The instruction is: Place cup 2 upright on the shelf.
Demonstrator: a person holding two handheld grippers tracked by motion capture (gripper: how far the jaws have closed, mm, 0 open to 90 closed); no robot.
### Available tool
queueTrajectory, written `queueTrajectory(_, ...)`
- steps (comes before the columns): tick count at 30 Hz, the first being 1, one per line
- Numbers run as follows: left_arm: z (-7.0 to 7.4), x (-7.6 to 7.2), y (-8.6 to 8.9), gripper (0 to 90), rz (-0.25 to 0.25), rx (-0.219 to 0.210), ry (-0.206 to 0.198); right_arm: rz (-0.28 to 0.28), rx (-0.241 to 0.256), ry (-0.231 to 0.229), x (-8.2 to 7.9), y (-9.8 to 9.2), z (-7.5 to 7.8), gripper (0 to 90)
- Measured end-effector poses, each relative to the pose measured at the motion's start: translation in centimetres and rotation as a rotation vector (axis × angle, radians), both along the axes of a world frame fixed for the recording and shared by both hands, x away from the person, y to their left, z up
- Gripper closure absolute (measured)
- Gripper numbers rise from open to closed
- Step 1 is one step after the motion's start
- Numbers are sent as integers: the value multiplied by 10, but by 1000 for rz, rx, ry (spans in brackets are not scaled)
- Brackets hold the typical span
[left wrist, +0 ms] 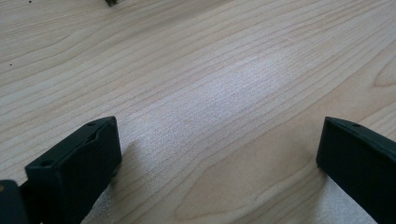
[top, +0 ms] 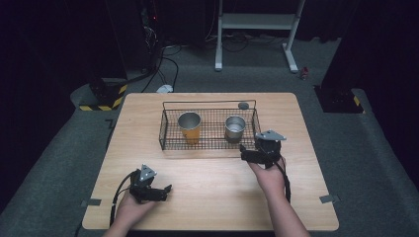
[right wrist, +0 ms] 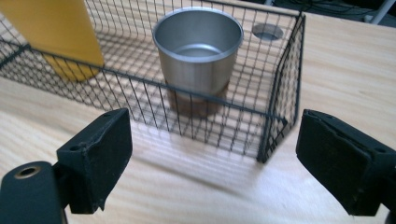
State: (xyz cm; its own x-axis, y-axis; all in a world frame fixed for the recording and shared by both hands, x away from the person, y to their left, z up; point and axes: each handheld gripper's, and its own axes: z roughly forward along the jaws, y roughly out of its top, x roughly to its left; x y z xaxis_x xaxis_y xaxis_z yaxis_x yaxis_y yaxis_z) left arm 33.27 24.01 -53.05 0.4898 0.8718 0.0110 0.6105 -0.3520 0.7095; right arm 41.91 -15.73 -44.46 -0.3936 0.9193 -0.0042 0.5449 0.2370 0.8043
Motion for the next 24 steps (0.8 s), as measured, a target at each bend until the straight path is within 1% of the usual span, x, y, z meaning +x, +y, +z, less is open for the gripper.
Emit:
queueTrajectory(4, 0, 0, 0, 3, 0, 0, 0, -7, -18, -12, -13, -9, -7, 108)
queueTrajectory(6, 0, 0, 0, 3, 0, 0, 0, -8, -16, 3, -20, -15, -11, 117)
queueTrajectory(7, 0, 0, 0, 3, 0, 0, 0, -19, -20, 13, -23, -18, -14, 121)
queueTrajectory(10, 0, 0, 0, 3, 0, 0, 0, -34, -35, 22, -32, -26, -23, 124)
queueTrajectory(11, 0, 0, 0, 3, 0, 0, 0, -41, -40, 23, -36, -29, -26, 126)
queueTrajectory(13, 0, 0, 0, 3, 0, 1, 0, -49, -69, 27, -41, -34, -35, 125)
queueTrajectory(15, 0, 0, 0, 4, 2, 1, -1, -52, -71, 68, -46, -40, -43, 130)
queueTrajectory(16, 0, -1, -1, 5, 4, -2, 0, -52, -82, 80, -49, -44, -46, 130)
queueTrajectory(18, 0, -1, 0, 7, 3, 2, -2, -63, -92, 93, -54, -52, -54, 130)
queueTrajectory(20, 0, -1, -1, 7, 4, 0, -1, -77, -97, 117, -60, -60, -60, 131)
queueTrajectory(22, 0, -1, 0, 7, 4, 0, 0, -87, -111, 132, -65, -69, -65, 135)
queueTrajectory(24, 0, -1, -1, 7, 4, -1, -1, -100, -115, 149, -68, -76, -71, 135)
